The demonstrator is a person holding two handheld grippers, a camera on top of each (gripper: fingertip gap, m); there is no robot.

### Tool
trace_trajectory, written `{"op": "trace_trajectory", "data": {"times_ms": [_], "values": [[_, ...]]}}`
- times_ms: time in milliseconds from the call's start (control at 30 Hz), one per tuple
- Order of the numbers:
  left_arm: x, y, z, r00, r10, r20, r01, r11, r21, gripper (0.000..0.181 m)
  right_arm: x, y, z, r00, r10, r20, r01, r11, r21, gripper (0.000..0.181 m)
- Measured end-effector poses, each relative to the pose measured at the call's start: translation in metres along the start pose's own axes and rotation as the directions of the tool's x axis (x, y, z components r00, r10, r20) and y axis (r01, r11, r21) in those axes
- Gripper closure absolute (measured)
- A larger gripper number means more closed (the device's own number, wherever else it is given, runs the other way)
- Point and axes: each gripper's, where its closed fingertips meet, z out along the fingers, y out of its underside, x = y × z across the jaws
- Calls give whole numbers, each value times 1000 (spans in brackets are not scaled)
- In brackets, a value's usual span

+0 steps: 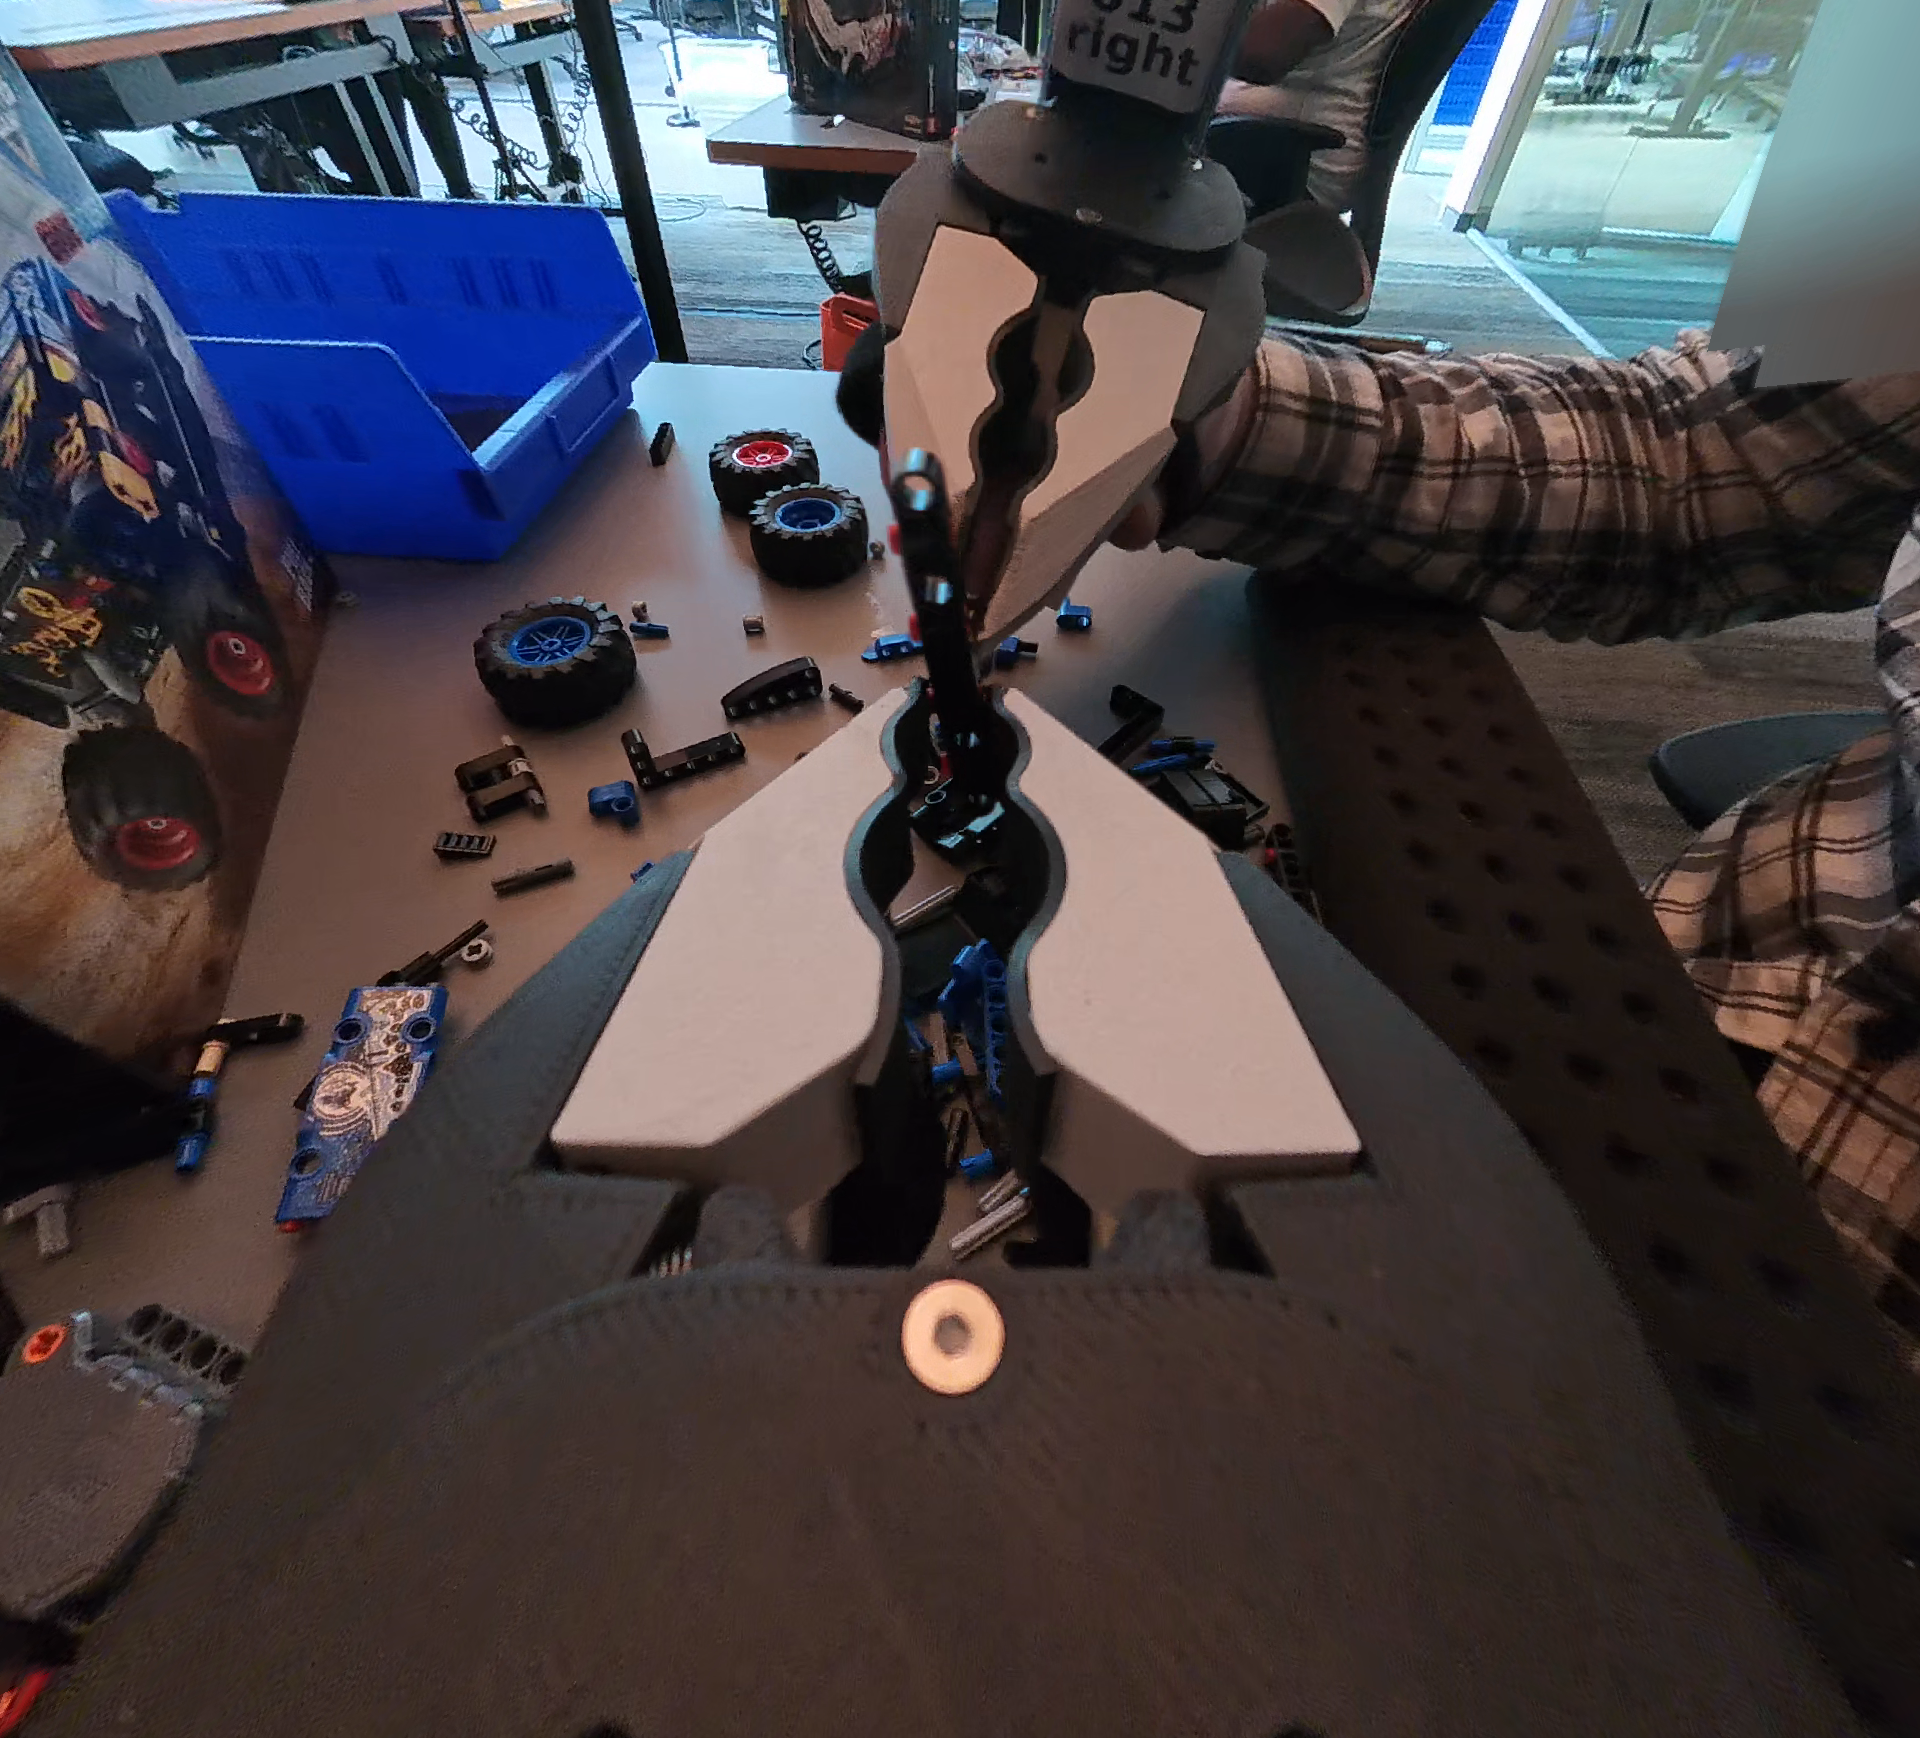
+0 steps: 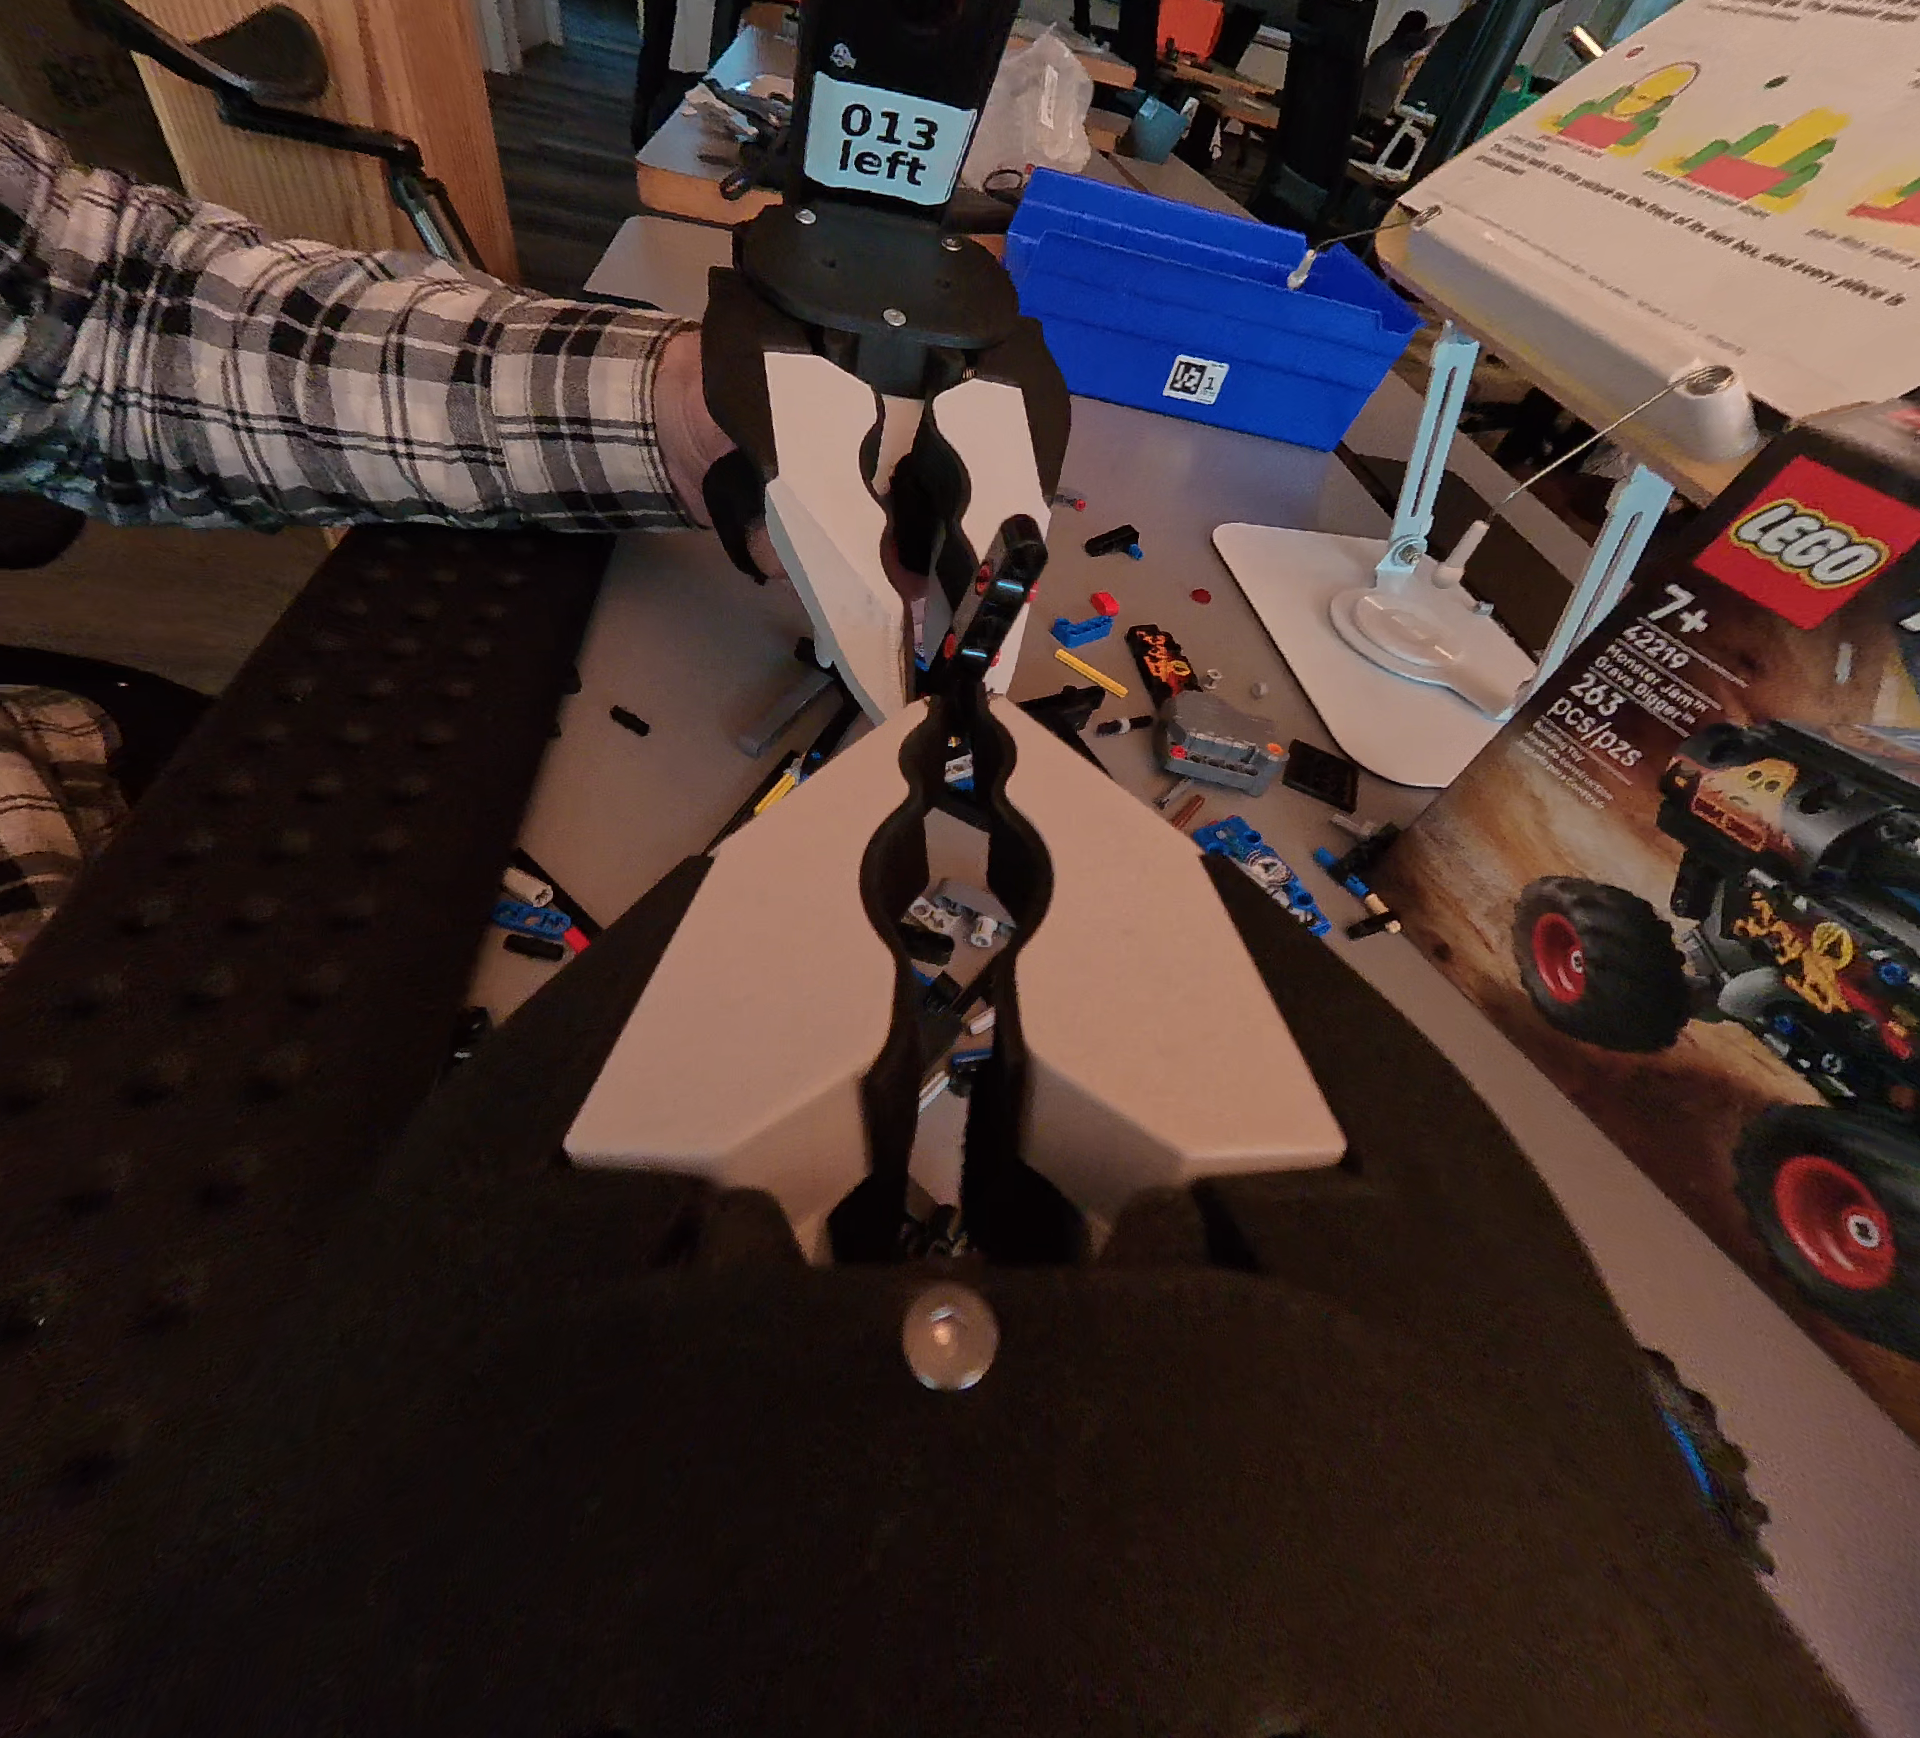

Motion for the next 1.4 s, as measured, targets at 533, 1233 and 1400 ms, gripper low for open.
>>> {"op": "trace_trajectory", "data": {"times_ms": [533,1233,1400], "values": [[3,-6,0,986,149,70,-148,989,-13,175,-6,1,0,999,-44,8,45,998,-40,181],[-14,16,-11,998,-42,49,45,996,-70,174,-8,63,0,994,103,42,-90,965,-245,161],[-14,60,7,991,103,85,-69,939,-336,173,2,57,-4,992,129,2,-126,971,-203,154]]}}
